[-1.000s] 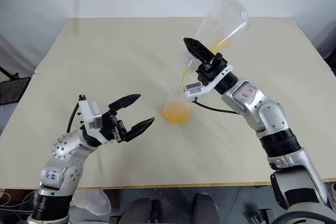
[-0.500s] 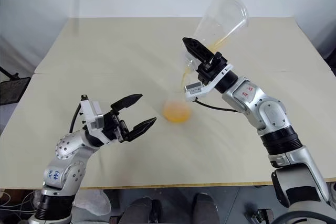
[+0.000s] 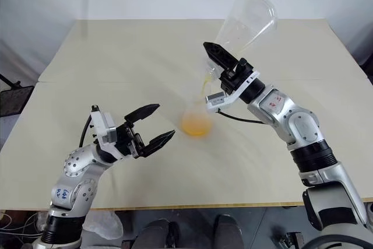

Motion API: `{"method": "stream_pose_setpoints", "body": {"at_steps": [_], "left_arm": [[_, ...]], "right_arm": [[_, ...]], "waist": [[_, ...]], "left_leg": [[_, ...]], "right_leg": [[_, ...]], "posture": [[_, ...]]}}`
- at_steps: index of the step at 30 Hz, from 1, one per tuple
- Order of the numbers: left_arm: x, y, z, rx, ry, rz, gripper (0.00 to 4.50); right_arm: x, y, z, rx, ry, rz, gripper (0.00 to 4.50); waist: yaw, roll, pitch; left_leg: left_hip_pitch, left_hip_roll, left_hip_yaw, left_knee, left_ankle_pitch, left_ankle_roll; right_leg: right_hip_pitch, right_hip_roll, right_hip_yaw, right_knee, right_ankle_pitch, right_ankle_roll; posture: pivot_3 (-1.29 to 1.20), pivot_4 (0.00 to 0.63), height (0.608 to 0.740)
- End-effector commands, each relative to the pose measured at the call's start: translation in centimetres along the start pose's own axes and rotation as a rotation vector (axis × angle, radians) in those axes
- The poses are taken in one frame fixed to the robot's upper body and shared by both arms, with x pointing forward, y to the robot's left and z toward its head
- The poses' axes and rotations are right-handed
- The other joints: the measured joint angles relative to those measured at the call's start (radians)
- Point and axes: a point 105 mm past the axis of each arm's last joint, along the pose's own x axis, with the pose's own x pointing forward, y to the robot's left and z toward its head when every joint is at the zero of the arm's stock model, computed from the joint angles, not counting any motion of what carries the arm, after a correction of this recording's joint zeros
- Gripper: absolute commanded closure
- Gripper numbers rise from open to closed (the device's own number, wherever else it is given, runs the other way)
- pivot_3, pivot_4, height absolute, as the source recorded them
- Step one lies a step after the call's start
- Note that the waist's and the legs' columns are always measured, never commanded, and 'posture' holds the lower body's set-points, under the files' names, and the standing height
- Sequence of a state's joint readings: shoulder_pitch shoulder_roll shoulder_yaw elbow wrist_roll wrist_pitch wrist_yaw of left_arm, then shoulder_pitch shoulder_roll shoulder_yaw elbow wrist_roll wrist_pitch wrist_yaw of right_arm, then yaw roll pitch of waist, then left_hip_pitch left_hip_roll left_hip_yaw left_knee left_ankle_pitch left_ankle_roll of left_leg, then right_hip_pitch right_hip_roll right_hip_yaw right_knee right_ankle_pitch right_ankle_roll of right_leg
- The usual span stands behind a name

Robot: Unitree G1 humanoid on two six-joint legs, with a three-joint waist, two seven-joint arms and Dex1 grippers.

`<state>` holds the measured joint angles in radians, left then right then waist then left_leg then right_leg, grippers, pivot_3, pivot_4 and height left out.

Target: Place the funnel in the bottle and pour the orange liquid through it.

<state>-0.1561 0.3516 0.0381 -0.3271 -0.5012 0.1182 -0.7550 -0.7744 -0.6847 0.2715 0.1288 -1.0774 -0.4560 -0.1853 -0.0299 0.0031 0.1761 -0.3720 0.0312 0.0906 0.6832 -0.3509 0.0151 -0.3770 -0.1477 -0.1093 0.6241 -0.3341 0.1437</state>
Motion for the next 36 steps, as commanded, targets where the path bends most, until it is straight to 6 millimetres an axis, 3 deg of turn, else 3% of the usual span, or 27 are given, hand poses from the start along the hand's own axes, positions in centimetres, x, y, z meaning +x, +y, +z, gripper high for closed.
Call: {"method": "stream_pose_setpoints", "body": {"at_steps": [1, 17, 20, 27, 29, 32, 36], "left_arm": [[0.4, 0.0, 0.7, 0.031, -0.031, -0.005, 0.0], [0.6, 0.0, 0.6, 0.033, -0.045, -0.001, 0.0], [0.6, 0.0, 0.6, 0.035, -0.045, -0.001, 0.0], [0.3, 0.1, 0.7, 0.038, -0.029, -0.006, 0.0], [0.1, 0.2, 0.7, 0.037, -0.022, -0.008, 0.0], [0.0, 0.1, 0.8, 0.033, -0.011, -0.016, 0.0], [-0.1, 0.1, 0.8, 0.028, 0.003, -0.028, 0.0]], "right_arm": [[0.5, -1.9, -0.3, -0.029, -0.009, -0.063, 2.02], [0.7, -2.3, -0.1, -0.035, -0.026, -0.077, 2.02], [0.7, -2.2, -0.2, 0.045, -0.012, -0.077, 2.02], [0.2, -1.9, -0.6, 0.351, 0.06, -0.051, 2.02], [-0.4, -2.4, -1.9, 0.492, 0.138, -0.066, 2.02], [-1.8, -2.0, -3.8, 0.743, 0.259, -0.051, 2.02], [-4.9, -1.5, -7.2, 1.262, 0.431, -0.097, 2.02]], "waist": [[0.0, 0.0, 0.0], [0.0, 0.0, 0.0], [0.0, 0.0, 0.0], [0.001, 0.0, 0.0], [0.003, -0.001, 0.0], [0.003, -0.001, 0.0], [0.005, -0.001, 0.0]], "left_leg": [[0.0, 0.0, 0.0, 0.0, 0.0, 0.0], [0.0, 0.0, 0.0, 0.0, 0.0, 0.0], [0.0, 0.0, 0.0, 0.0, 0.0, 0.0], [0.0, 0.0, 0.0, 0.0, 0.0, 0.0], [0.0, 0.0, 0.0, 0.0, 0.0, 0.0], [0.0, 0.0, -0.001, 0.0, 0.0, 0.0], [0.0, -0.001, -0.002, 0.0, 0.0, 0.001]], "right_leg": [[0.0, 0.0, 0.0, 0.0, 0.0, 0.0], [0.0, 0.0, 0.0, 0.0, 0.0, 0.0], [0.0, 0.0, 0.0, 0.0, 0.0, 0.0], [0.0, 0.0, 0.0, 0.0, 0.0, 0.0], [0.0, -0.001, 0.0, 0.0, 0.0, 0.0], [0.001, -0.001, -0.001, 0.0, 0.0, 0.0], [0.002, -0.001, -0.002, 0.0, 0.0, 0.0]], "posture": [[0.0, 0.15, 0.74], [0.0, 0.15, 0.74], [0.0, 0.15, 0.74], [0.0, 0.15, 0.74], [0.0, 0.15, 0.74], [0.0, 0.15, 0.74], [0.0, 0.15, 0.74]]}}
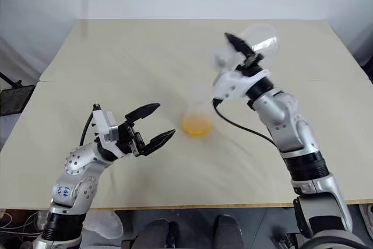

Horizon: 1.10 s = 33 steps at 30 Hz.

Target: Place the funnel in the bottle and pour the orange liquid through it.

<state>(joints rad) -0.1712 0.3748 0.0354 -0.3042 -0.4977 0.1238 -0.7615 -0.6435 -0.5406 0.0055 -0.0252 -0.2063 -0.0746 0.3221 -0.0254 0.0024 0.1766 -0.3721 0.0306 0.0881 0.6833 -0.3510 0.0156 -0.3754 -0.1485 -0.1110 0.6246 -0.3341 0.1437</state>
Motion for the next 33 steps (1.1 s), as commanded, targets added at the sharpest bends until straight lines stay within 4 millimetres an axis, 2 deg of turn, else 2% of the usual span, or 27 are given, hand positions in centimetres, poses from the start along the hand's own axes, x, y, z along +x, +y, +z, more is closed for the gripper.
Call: {"method": "stream_pose_setpoints", "body": {"at_steps": [1, 3, 7, 9, 12, 21, 27, 33], "left_arm": [[0.0, -0.2, 1.1, 0.024, -0.024, -0.02, 0.0], [0.0, -0.2, 1.0, 0.022, -0.016, -0.028, 0.0], [0.1, -0.2, 1.0, 0.019, -0.013, -0.036, 0.0], [0.3, -0.3, 0.9, 0.012, -0.015, -0.041, 0.0], [0.5, -0.6, 0.8, 0.003, -0.017, -0.048, 0.0], [0.2, -0.6, 0.9, 0.005, -0.011, -0.046, 0.0], [0.2, -0.5, 1.0, 0.008, -0.007, -0.048, 0.0], [0.0, -0.3, 1.0, 0.009, -0.001, -0.051, 0.0]], "right_arm": [[-1.7, -3.8, -1.0, 0.377, 0.059, -0.05, 2.02], [-3.4, -4.9, -3.4, 0.534, 0.175, -0.063, 2.02], [-5.5, -5.6, -5.6, 0.63, 0.297, -0.058, 2.02], [-6.9, -6.0, -6.4, 0.772, 0.248, -0.091, 2.02], [-8.6, -6.0, -8.2, 0.822, 0.309, -0.147, 2.02], [-11.4, -3.6, -9.4, 0.953, 0.344, -0.161, 2.02], [-11.8, -3.5, -8.8, 0.94, 0.307, -0.175, 0.03], [-12.0, -5.6, -7.2, 0.894, 0.225, -0.196, 0.03]], "waist": [[0.001, 0.0, 0.0], [0.001, 0.0, 0.0], [0.002, 0.0, 0.0], [0.001, 0.0, 0.0], [0.002, 0.0, 0.0], [0.004, 0.0, 0.0], [0.007, 0.0, 0.0], [0.023, 0.0, 0.0]], "left_leg": [[0.0, 0.0, 0.0, 0.0, 0.0, 0.0], [0.0, 0.0, 0.0, 0.0, 0.0, 0.0], [0.0, 0.0, 0.001, 0.0, 0.0, 0.0], [0.0, 0.0, 0.001, 0.0, 0.0, 0.0], [0.0, -0.001, 0.002, -0.001, 0.0, 0.0], [0.001, -0.001, 0.003, -0.001, 0.0, 0.0], [0.001, -0.001, 0.003, -0.001, 0.0, 0.0], [0.001, -0.001, 0.004, -0.001, 0.0, 0.0]], "right_leg": [[0.0, 0.0, 0.0, 0.0, 0.0, 0.0], [0.0, 0.0, 0.0, 0.0, 0.0, 0.0], [0.0, 0.0, 0.0, 0.0, 0.0, 0.0], [0.0, 0.0, 0.0, 0.0, 0.0, 0.0], [0.0, 0.001, 0.0, -0.001, 0.0, 0.0], [0.0, 0.001, 0.001, -0.001, 0.0, 0.0], [0.0, 0.001, 0.002, -0.001, 0.0, 0.0], [0.0, 0.001, 0.002, -0.002, 0.0, 0.0]], "posture": [[0.0, 0.15, 0.74], [0.0, 0.15, 0.74], [0.0, 0.15, 0.74], [0.0, 0.15, 0.74], [0.0, 0.15, 0.74], [0.0, 0.15, 0.74], [0.0, 0.15, 0.74], [0.0, 0.15, 0.74]]}}
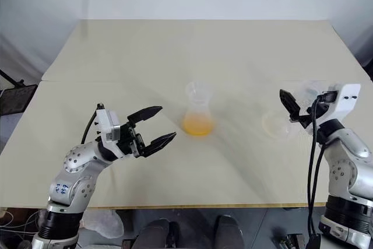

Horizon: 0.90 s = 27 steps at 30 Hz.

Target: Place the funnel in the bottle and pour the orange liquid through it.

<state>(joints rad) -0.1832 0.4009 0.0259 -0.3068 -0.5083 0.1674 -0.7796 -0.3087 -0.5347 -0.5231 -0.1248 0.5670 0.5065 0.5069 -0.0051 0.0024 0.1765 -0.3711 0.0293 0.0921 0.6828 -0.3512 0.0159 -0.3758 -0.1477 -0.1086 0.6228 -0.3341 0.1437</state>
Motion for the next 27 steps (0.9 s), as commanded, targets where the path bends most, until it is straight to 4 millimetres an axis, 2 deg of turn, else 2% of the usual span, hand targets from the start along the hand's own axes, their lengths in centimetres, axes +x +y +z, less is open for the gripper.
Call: {"method": "stream_pose_setpoints", "body": {"at_steps": [1, 9, 12, 16, 19, 21, 27], "left_arm": [[-0.2, -0.1, 1.3, 0.03, -0.034, -0.013, 0.0], [-0.4, 0.0, 1.3, 0.034, -0.026, -0.009, 0.0], [-0.6, 0.1, 1.3, 0.035, -0.022, -0.005, 0.0], [-1.0, 0.2, 1.3, 0.038, -0.005, -0.007, 0.0], [-2.0, 0.8, 1.2, 0.051, 0.036, -0.005, 0.0], [-3.1, 1.2, 1.1, 0.066, 0.08, -0.01, 0.0], [-6.0, 2.3, 1.1, 0.064, 0.149, 0.05, 0.0]], "right_arm": [[-1.0, -0.2, 3.7, -0.062, -0.125, 0.006, 0.03], [-1.8, -0.2, 5.6, -0.075, -0.192, 0.044, 0.03], [-1.7, -0.1, 7.7, -0.161, -0.292, 0.058, 0.03], [-0.6, 3.3, 8.9, -0.227, -0.3, 0.259, 0.03], [-0.8, 6.8, 6.9, -0.307, -0.163, 0.493, 0.03], [-1.7, 8.6, 5.7, -0.32, -0.097, 0.638, 0.03], [-4.1, 10.1, 3.2, -0.318, -0.023, 0.805, 0.03]], "waist": [[0.004, 0.0, 0.0], [0.009, 0.0, 0.0], [0.007, 0.0, 0.0], [0.005, 0.0, 0.0], [0.004, 0.0, 0.0], [0.005, 0.0, 0.0], [0.016, -0.001, 0.001]], "left_leg": [[0.0, 0.0, 0.0, 0.0, 0.0, 0.0], [0.0, -0.001, 0.0, 0.0, 0.0, 0.0], [0.0, -0.001, 0.0, 0.0, 0.0, 0.0], [0.0, -0.001, 0.0, 0.0, 0.0, 0.0], [0.0, 0.0, 0.0, 0.0, 0.0, 0.0], [0.0, 0.0, 0.0, 0.0, 0.0, 0.0], [0.0, 0.001, -0.001, 0.0, 0.0, 0.001]], "right_leg": [[0.0, 0.0, 0.0, 0.0, 0.0, 0.0], [0.0, 0.0, 0.0, 0.0, 0.0, 0.0], [0.0, 0.0, 0.0, -0.001, 0.0, 0.0], [0.0, 0.001, 0.0, -0.001, 0.0, 0.0], [0.0, 0.002, 0.0, -0.001, 0.0, 0.0], [0.0, 0.002, 0.0, -0.001, 0.0, 0.0], [0.001, -0.001, 0.0, -0.002, 0.0, 0.0]], "posture": [[0.0, 0.15, 0.74], [0.0, 0.15, 0.74], [0.0, 0.15, 0.74], [0.0, 0.15, 0.74], [0.0, 0.15, 0.74], [0.0, 0.15, 0.74], [0.0, 0.15, 0.74]]}}
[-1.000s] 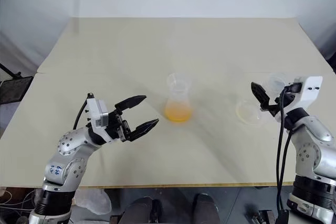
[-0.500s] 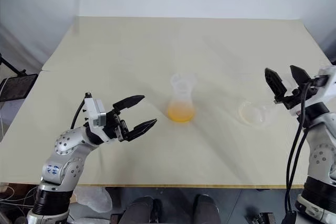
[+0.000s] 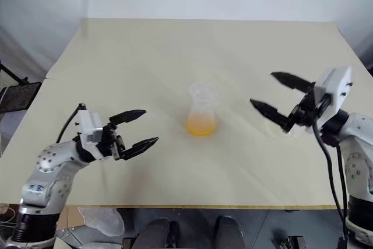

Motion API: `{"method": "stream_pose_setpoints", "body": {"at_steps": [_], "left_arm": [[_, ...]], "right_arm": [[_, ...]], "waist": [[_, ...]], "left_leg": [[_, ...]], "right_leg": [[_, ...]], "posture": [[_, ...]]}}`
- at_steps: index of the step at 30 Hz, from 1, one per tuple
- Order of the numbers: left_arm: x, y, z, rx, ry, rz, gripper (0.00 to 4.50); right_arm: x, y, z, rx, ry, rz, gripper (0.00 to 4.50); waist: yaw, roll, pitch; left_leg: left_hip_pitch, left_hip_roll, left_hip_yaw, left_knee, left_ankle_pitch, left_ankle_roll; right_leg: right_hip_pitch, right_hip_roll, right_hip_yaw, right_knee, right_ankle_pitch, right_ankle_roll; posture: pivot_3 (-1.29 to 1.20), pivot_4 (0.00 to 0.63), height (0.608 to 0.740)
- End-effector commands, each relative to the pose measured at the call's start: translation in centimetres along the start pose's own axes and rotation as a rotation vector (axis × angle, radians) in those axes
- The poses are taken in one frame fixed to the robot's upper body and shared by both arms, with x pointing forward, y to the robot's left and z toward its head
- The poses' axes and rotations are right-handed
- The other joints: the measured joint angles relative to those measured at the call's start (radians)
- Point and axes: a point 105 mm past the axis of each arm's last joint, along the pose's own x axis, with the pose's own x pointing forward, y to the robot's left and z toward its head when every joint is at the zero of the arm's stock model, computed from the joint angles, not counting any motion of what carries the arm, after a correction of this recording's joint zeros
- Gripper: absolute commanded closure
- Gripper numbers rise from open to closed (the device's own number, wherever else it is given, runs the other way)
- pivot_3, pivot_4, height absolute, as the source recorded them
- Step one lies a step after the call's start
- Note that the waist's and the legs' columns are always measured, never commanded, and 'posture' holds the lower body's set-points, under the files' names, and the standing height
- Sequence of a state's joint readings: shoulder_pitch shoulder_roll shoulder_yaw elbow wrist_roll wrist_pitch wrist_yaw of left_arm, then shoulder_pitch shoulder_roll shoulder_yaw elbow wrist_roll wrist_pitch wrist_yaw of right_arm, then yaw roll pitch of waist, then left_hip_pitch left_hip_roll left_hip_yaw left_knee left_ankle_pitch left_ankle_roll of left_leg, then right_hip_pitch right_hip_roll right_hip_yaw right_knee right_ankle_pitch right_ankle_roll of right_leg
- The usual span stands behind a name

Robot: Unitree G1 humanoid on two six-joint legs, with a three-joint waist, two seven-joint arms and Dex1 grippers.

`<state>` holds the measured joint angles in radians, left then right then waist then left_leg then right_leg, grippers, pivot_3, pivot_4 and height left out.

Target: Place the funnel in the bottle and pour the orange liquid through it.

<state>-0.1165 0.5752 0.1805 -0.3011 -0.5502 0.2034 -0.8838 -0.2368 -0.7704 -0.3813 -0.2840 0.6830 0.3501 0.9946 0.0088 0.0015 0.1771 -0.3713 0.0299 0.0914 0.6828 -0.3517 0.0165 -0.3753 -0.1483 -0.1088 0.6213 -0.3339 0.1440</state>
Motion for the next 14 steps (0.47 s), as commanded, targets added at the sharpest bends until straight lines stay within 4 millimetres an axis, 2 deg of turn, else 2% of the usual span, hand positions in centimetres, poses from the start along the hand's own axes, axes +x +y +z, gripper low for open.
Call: {"method": "stream_pose_setpoints", "body": {"at_steps": [1, 4, 6, 9, 14], "left_arm": [[-1.7, 0.4, -0.1, 0.015, 0.03, 0.032, 0.0], [-2.6, 0.3, -0.5, 0.036, 0.082, 0.042, 0.0], [-2.7, 0.4, -0.2, 0.062, 0.093, 0.057, 0.0], [-2.8, 0.1, -0.1, 0.08, 0.113, 0.071, 0.0], [-3.5, -0.6, 0.0, 0.118, 0.132, 0.101, 0.0]], "right_arm": [[-0.7, 2.7, 0.0, -0.027, -0.006, 0.128, 0.03], [-1.6, 5.6, -1.6, 0.005, 0.006, 0.255, 0.03], [-2.3, 6.2, -3.0, 0.059, 0.045, 0.297, 0.03], [-2.9, 6.2, -4.6, 0.058, 0.096, 0.33, 0.03], [-3.2, 5.1, -5.8, 0.053, 0.104, 0.304, 0.03]], "waist": [[0.006, 0.0, 0.0], [0.012, -0.001, 0.0], [0.014, -0.001, 0.0], [0.014, -0.001, 0.001], [0.013, -0.002, 0.001]], "left_leg": [[0.0, 0.0, 0.0, 0.0, 0.0, 0.0], [0.0, 0.0, 0.0, 0.0, 0.0, 0.0], [0.0, -0.001, 0.0, 0.0, 0.0, 0.0], [0.0, 0.0, 0.0, 0.0, 0.0, 0.0], [0.002, 0.0, 0.001, 0.0, 0.0, 0.0]], "right_leg": [[0.0, 0.0, 0.0, 0.0, 0.0, 0.0], [0.0, 0.001, -0.001, 0.0, 0.0, 0.0], [0.0, 0.001, -0.001, -0.001, 0.0, 0.0], [0.001, 0.001, 0.0, -0.001, 0.0, 0.0], [0.002, 0.0, 0.001, -0.002, 0.0, 0.0]], "posture": [[0.0, 0.15, 0.74], [0.0, 0.15, 0.74], [0.0, 0.15, 0.74], [0.0, 0.15, 0.74], [0.0, 0.15, 0.74]]}}
